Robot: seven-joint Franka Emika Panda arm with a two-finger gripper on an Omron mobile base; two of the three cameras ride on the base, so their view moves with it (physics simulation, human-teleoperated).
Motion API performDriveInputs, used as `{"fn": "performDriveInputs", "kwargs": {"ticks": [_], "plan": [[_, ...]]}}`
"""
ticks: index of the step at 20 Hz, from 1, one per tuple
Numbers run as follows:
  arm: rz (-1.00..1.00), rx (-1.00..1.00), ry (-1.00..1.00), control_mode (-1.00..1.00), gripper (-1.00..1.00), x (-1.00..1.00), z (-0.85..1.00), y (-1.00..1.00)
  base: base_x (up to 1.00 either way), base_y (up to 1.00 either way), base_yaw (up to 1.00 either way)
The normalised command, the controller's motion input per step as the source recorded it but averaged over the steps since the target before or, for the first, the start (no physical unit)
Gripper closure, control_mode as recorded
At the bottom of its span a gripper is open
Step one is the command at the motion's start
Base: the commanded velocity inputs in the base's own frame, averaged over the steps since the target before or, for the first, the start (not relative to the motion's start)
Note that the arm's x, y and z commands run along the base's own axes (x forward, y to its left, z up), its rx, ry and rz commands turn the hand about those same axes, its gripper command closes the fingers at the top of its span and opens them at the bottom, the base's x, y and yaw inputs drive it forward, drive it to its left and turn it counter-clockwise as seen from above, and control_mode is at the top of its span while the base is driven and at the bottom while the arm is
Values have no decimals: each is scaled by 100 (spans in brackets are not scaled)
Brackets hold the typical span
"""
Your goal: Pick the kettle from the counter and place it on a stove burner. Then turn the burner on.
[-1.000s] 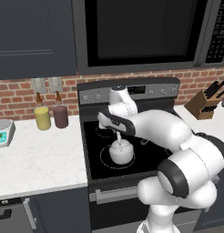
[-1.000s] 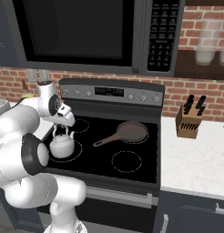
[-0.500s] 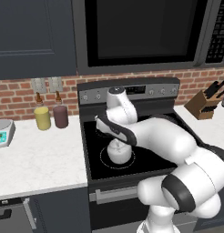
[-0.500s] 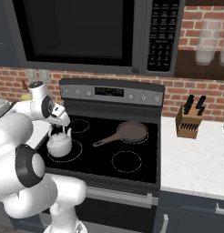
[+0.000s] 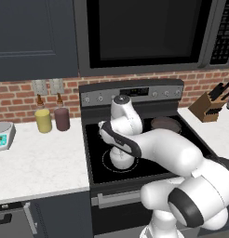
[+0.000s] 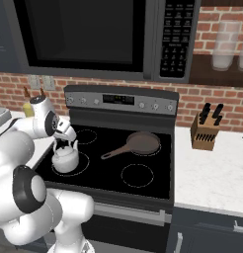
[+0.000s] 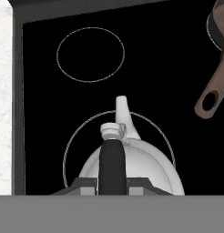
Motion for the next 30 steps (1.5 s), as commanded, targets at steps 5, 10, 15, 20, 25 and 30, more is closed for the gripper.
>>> {"fn": "performDriveInputs", "kwargs": {"ticks": [5, 10, 15, 20, 25, 30], "plan": [[0, 0, -1, -100, 100, 1, 0, 0, 0, 0, 0], [0, 0, -3, -100, 100, 5, 0, 0, 0, 0, 0], [0, 0, -3, -100, 100, 0, 0, 0, 0, 0, 0], [0, 0, 0, -100, 100, 0, -5, 0, 0, 0, 0], [0, 0, 0, -100, -100, 0, 0, 0, 0, 0, 0], [0, 0, 0, -100, -100, 0, 0, 0, 0, 0, 0]]}}
